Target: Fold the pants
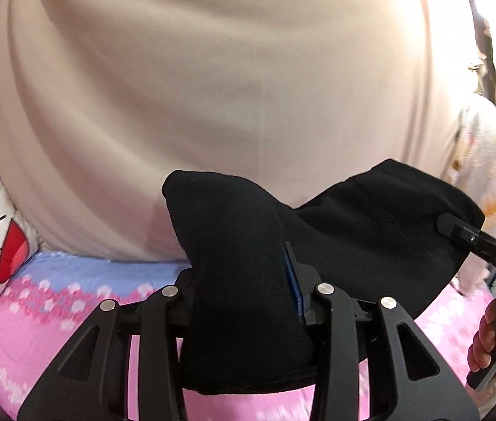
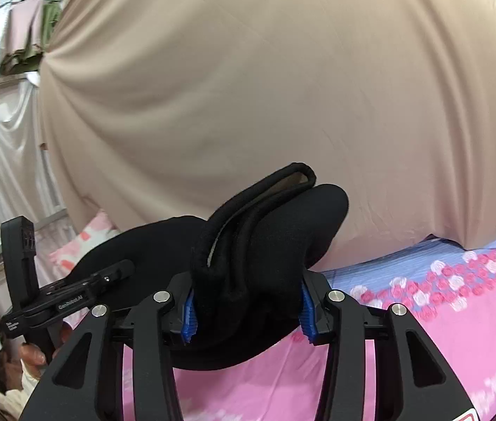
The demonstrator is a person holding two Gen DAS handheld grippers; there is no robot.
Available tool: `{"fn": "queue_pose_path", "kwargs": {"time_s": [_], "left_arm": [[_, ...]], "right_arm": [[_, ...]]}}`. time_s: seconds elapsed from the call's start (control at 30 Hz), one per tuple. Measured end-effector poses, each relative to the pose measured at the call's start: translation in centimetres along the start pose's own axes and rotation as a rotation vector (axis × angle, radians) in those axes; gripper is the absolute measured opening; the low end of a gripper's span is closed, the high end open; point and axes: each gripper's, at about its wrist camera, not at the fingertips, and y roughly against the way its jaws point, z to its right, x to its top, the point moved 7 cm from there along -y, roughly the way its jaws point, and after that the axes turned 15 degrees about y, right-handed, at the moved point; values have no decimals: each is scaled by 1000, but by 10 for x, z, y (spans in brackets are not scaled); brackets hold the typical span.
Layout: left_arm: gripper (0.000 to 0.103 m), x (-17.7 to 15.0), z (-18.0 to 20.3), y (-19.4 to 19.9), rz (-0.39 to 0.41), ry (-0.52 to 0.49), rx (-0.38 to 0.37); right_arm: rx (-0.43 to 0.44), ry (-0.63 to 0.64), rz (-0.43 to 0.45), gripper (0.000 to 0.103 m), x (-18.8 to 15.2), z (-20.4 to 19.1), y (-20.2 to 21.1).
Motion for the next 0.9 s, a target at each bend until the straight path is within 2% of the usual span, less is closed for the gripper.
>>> {"fn": "queue_pose_path", "kwargs": {"time_s": [0.07, 0.1, 0.13, 0.17, 0.2, 0.23, 0.27, 0.3, 0.33, 0.37, 0.4, 0.5, 0.57, 0.63, 0.67, 0.73, 0.77, 0.8, 0.83, 0.9], "left_arm": [[40, -7, -10, -43, -29, -2, 33], [43, -16, -18, -74, -47, 8, 53], [59, -28, -30, -100, -62, 21, 89], [87, -43, -43, -126, -75, 23, 162], [93, -62, -64, -153, -67, -3, 313], [92, -81, -83, -173, -78, -47, 438], [91, -95, -93, -184, -120, -90, 486], [91, -110, -105, -194, -190, -123, 507], [92, -116, -114, -192, -221, -108, 495], [91, -113, -123, -182, -233, -67, 467], [91, -108, -126, -176, -239, -43, 461], [92, -76, -107, -164, -212, -16, 403], [98, -64, -81, -173, -212, -5, 347], [98, -68, -64, -194, -243, 7, 324], [98, -81, -60, -217, -289, 7, 338], [98, -111, -67, -250, -384, -14, 389], [98, -133, -75, -268, -440, -13, 421], [98, -136, -78, -269, -416, 19, 395], [98, -134, -80, -263, -365, 48, 386], [98, -132, -74, -256, -365, 6, 400]], "right_arm": [[-14, -9, -53, 53, -27, 25, -44], [-44, -14, -94, 62, -45, 39, -63], [-96, -29, -188, 66, -78, 60, -93], [-131, -48, -260, 66, -101, 74, -108], [-170, -89, -346, 66, -129, 92, -121], [-202, -130, -408, 65, -150, 107, -126], [-239, -188, -431, 65, -167, 124, -121], [-262, -215, -418, 65, -170, 133, -111], [-282, -218, -394, 64, -166, 138, -101], [-281, -192, -378, 55, -155, 135, -92], [-266, -156, -374, 37, -142, 128, -90], [-213, -44, -384, 25, -107, 91, -114], [-141, 22, -401, 24, -94, 62, -152], [-142, 73, -432, 24, -99, 53, -191], [-166, 92, -457, 23, -110, 55, -208], [-232, 92, -567, 21, -147, 77, -239], [-205, 43, -516, 20, -159, 87, -243], [-192, 22, -492, 20, -158, 89, -239], [-192, 19, -505, 20, -155, 86, -236], [-233, 30, -507, 31, -140, 76, -223]]}}
